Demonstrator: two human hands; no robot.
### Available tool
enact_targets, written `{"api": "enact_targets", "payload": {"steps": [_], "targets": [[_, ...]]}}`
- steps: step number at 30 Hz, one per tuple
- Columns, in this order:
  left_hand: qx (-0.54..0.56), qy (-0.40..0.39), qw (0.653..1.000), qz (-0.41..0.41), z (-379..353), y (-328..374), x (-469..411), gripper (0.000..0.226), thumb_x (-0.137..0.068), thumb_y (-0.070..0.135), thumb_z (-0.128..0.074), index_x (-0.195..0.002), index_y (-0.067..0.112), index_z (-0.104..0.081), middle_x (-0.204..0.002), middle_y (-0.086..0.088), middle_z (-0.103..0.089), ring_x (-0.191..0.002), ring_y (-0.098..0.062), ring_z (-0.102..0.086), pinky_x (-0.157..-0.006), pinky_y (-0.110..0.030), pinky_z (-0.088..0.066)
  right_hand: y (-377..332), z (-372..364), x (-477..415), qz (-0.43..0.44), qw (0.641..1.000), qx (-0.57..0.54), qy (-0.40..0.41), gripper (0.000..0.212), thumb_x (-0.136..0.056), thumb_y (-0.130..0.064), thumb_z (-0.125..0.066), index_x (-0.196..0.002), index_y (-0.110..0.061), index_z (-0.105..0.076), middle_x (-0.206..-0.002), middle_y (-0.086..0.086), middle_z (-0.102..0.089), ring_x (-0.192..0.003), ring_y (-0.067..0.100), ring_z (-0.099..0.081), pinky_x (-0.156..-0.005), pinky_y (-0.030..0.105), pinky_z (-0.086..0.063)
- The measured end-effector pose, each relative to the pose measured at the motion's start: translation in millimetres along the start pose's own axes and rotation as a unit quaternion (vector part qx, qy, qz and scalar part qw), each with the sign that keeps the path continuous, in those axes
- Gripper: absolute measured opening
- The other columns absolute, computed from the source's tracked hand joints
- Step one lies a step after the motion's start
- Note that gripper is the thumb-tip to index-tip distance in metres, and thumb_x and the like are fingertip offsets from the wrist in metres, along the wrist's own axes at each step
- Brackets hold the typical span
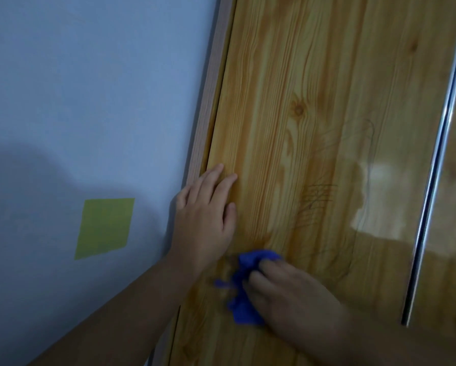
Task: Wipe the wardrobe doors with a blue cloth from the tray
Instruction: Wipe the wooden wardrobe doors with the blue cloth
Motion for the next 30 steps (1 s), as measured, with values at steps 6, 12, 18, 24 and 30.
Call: {"api": "enact_targets", "payload": {"steps": [6, 12, 18, 24, 30], "targets": [[-0.021, 0.003, 1.000, -0.007, -2, -3, -1, 0.052, -0.101, 0.038, -0.043, -0.152, 0.031, -0.044, -0.165, 0.005, -0.039, -0.152, -0.014, -0.037, -0.121, -0.042, -0.028, 66, 37, -21, 0.050, 0.997, 0.051, -0.020, 0.033, -0.083, -0.019, -0.071, -0.116, -0.016, -0.067, -0.107, 0.004, -0.060, -0.097, 0.026, -0.056, -0.087, 0.042, -0.053], [-0.013, 0.007, 1.000, -0.009, -4, -5, -1, 0.052, -0.101, 0.039, -0.043, -0.153, 0.031, -0.045, -0.164, 0.005, -0.039, -0.152, -0.014, -0.036, -0.121, -0.041, -0.026, 184, 119, -64, -0.176, 0.969, 0.113, 0.133, 0.039, -0.086, -0.013, -0.063, -0.125, -0.014, -0.067, -0.116, 0.010, -0.060, -0.111, 0.034, -0.052, -0.094, 0.049, -0.047], [-0.009, 0.012, 1.000, -0.011, -5, -6, 1, 0.052, -0.101, 0.037, -0.043, -0.153, 0.029, -0.045, -0.165, 0.004, -0.039, -0.152, -0.015, -0.036, -0.120, -0.043, -0.027, 121, 83, -62, -0.187, 0.969, 0.116, 0.116, 0.029, -0.079, -0.013, -0.072, -0.108, -0.011, -0.072, -0.101, 0.009, -0.062, -0.096, 0.031, -0.057, -0.088, 0.043, -0.046], [-0.021, 0.001, 1.000, -0.012, -5, -5, -1, 0.052, -0.103, 0.037, -0.041, -0.153, 0.028, -0.045, -0.165, 0.003, -0.039, -0.152, -0.016, -0.036, -0.121, -0.045, -0.027, 1, -2, -4, -0.025, 0.999, -0.013, 0.024, 0.025, -0.094, -0.018, -0.049, -0.097, -0.016, -0.073, -0.087, 0.001, -0.060, -0.083, 0.023, -0.057, -0.074, 0.037, -0.054], [-0.028, -0.008, 0.999, -0.019, -2, -7, -2, 0.052, -0.102, 0.039, -0.042, -0.154, 0.029, -0.044, -0.164, 0.003, -0.039, -0.151, -0.018, -0.038, -0.120, -0.046, -0.029, 42, 22, -1, 0.021, 0.999, 0.026, 0.023, 0.020, -0.094, -0.021, -0.055, -0.108, -0.020, -0.070, -0.100, 0.000, -0.062, -0.093, 0.023, -0.060, -0.083, 0.037, -0.054]]}}
Point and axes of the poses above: each hand's wrist, its own x-axis away from the middle knuckle, its own z-axis out of the back of the hand, y = z × x, the point moved 1 cm from there along -x, towards the middle knuckle
